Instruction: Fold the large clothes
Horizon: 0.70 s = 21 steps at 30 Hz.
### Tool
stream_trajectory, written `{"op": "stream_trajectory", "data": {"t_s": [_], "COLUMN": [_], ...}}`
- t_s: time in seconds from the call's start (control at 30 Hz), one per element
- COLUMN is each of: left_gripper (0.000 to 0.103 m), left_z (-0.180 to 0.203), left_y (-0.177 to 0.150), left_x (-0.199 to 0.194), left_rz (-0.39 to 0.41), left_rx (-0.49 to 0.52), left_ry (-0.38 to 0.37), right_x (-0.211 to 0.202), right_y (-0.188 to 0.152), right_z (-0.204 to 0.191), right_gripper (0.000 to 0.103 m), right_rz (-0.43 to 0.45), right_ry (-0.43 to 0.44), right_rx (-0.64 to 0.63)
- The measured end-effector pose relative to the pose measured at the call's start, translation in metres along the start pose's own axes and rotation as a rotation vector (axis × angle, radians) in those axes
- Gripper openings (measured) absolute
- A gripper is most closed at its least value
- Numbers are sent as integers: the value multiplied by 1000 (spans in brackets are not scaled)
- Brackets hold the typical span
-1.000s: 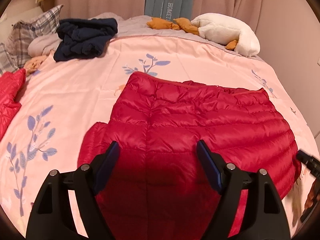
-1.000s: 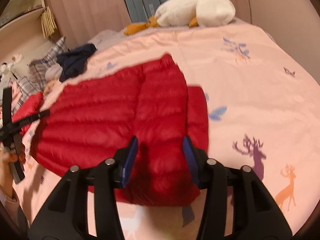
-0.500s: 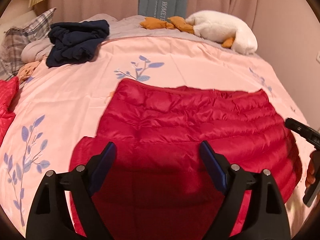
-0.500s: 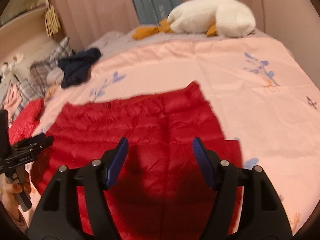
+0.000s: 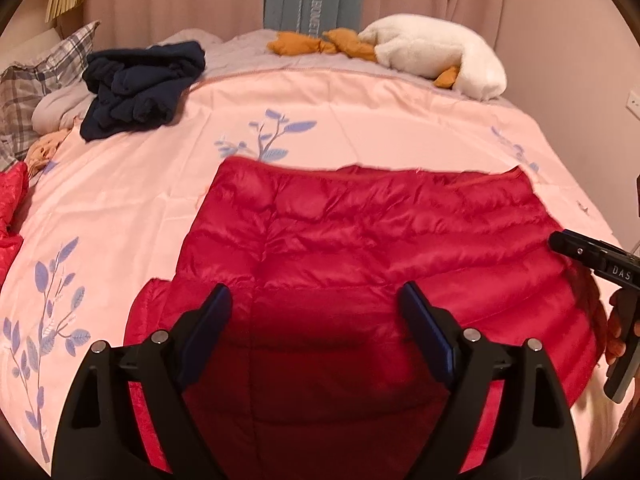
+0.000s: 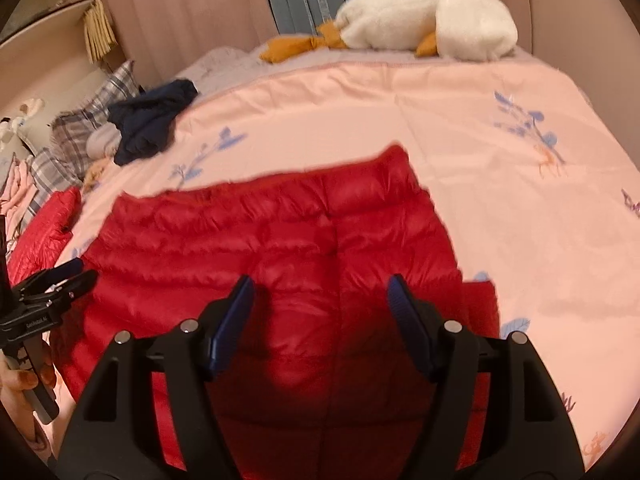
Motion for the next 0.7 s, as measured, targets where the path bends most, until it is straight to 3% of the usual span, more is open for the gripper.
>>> {"op": "stream_trajectory", "data": {"t_s": [0.13,0.27,0.47,0.7], "left_gripper": [87,87,87,87], "left_z": [10,10,8,12], "left_y": [5,0,-4,-3], "left_x": [0,15,22,1], "left_rz": [8,-35,-59,-13], "left_rx": [11,-4,-18,-18], "left_ry": [-13,-23,-33,-10], "right_x": [-1,18,24,-2], "right_y": [9,3,-4,-2], "right_z": [3,17,27,13], "right_gripper": [74,74,75,75], "right_rz": [10,-53,-64,13], "right_ry": [-21,-79,-68,-55], "right_rx": [7,32,53,31]}}
Point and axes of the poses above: each gripper's, at about its wrist camera, not at the fingertips, and x roughly the way its jaws point, z to its right, y to its top, the point moved 8 cm from there along x, roughly the way its jaws point, and after that the axes turned 2 degrees about x, right-handed, at the moved point
